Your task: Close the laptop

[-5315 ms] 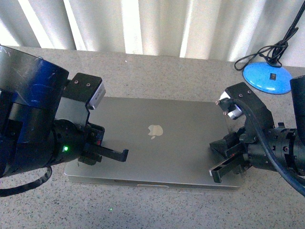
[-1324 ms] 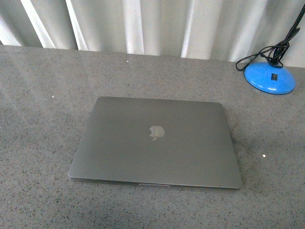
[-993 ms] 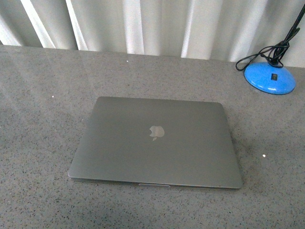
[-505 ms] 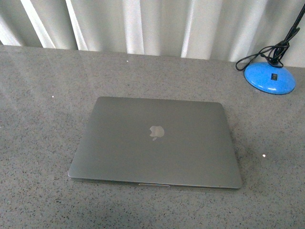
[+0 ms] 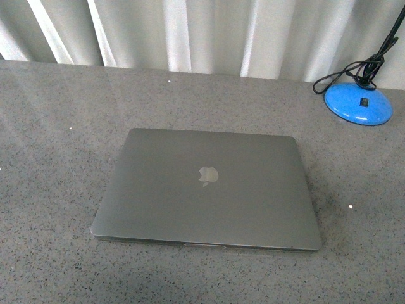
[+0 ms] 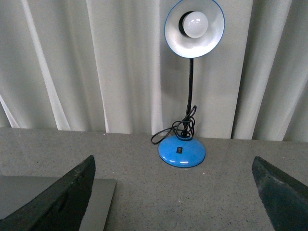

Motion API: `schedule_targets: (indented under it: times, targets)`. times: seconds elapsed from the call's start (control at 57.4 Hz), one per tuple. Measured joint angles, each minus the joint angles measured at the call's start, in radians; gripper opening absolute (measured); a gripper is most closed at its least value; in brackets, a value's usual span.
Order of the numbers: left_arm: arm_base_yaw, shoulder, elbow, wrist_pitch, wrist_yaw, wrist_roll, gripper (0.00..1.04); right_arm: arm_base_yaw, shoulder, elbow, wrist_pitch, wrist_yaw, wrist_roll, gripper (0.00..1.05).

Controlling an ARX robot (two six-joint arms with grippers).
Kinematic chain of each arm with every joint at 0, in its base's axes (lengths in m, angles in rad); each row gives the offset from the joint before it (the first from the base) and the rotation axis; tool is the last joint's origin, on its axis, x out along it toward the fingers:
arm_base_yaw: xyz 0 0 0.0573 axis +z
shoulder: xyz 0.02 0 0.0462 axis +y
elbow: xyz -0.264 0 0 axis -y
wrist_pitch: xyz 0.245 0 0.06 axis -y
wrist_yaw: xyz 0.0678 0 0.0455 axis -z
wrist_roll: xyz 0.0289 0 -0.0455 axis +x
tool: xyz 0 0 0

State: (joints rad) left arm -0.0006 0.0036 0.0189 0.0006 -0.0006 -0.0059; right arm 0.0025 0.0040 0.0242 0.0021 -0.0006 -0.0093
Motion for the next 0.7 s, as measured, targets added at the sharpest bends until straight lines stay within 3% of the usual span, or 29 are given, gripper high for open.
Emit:
schedule_targets:
  times: [0.697]
  targets:
    - [0.000, 0.000, 0.000, 0.000, 0.000, 0.000, 0.98, 0.000, 0.000, 0.000, 0.000, 0.000, 0.000, 0.95]
